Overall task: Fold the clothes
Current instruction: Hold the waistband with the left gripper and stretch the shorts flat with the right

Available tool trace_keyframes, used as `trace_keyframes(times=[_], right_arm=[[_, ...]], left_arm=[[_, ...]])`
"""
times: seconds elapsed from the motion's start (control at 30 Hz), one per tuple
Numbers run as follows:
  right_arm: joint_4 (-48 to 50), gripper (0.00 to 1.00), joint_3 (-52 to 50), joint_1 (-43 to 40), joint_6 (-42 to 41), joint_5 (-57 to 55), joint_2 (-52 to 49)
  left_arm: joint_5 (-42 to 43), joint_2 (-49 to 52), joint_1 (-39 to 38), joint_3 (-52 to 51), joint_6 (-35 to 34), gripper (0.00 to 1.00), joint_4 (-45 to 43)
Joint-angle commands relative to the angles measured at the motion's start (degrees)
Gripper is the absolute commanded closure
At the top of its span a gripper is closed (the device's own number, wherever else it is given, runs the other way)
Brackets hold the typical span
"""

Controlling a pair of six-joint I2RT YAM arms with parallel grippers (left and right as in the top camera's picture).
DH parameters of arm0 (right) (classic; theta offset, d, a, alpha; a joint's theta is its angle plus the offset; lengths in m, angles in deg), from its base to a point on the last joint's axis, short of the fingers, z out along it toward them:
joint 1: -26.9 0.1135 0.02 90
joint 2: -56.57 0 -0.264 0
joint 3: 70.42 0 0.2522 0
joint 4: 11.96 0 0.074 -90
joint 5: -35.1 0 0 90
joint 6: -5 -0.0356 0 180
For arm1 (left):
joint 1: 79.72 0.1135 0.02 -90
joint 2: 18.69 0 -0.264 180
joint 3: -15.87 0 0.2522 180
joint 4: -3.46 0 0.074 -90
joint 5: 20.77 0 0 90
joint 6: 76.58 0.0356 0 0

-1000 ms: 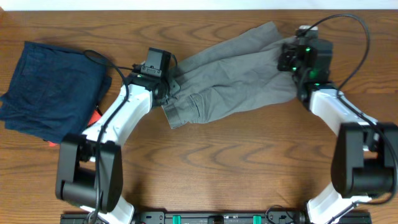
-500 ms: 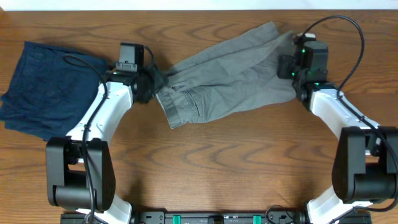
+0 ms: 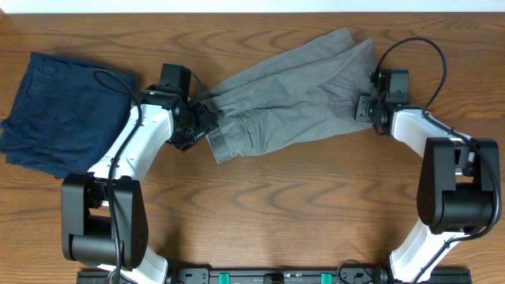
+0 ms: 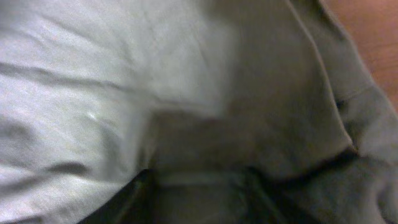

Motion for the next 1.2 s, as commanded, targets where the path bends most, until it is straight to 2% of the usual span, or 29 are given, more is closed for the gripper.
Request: trace_keyframes(times=[0.0,0.13,0.3,0.43,0.5,0.53,0.6,0.63,0.7,0.83,1.03,1.17], right_arm=[[-7.23,0.69,-0.7,-0.26,-0.26,-0.42,-1.33],[-22.14,0.91,-0.7,-0.94,-5.62,-1.2,-0.04],[-32.61,0.98,-0.7,-1.25,-9.84,-3.34,1.68],[-37.31,0.99,-0.7,-1.25,-11.78,-3.37,5.68],[-36.74,0.95,-0.68,-1.29,-11.85,-3.19,8.9],[-35.98,0.9,-0.68,-1.31,-11.85,-3.15,10.4],[-33.94,0.54,-0.66,-1.31,-11.85,-3.17,13.75],[-32.5,0.46,-0.66,-1.31,-11.82,-3.15,15.43],[-29.27,0.47,-0.68,-1.31,-11.45,-3.17,17.79],[-24.22,0.6,-0.68,-1.29,-10.27,-2.91,18.51],[-22.12,0.63,-0.7,-0.94,-10.34,-1.4,13.07],[-8.61,0.63,-0.7,-0.96,-10.32,-1.42,7.91]], left_arm=[[-0.35,-0.2,-0.13,0.31,2.36,0.37,1.84],[-0.35,-0.2,-0.13,0.31,5.46,0.37,4.42],[-0.35,-0.2,-0.13,0.31,8.94,0.32,5.49],[-0.33,-0.2,-0.13,0.31,9.6,0.28,5.62],[-0.35,-0.2,-0.13,0.31,9.6,0.27,5.42],[-0.35,-0.2,-0.13,0.31,9.6,0.27,5.25],[-0.35,-0.2,-0.13,0.31,9.6,0.27,4.96],[-0.35,-0.2,-0.13,0.31,9.57,0.27,4.79],[-0.35,-0.2,-0.13,0.31,9.57,0.27,4.79],[-0.35,-0.2,-0.13,0.31,9.55,0.27,4.76],[-0.33,-0.2,-0.13,0.31,9.53,0.27,4.81],[-0.35,-0.2,-0.13,0.31,9.53,0.27,4.76]])
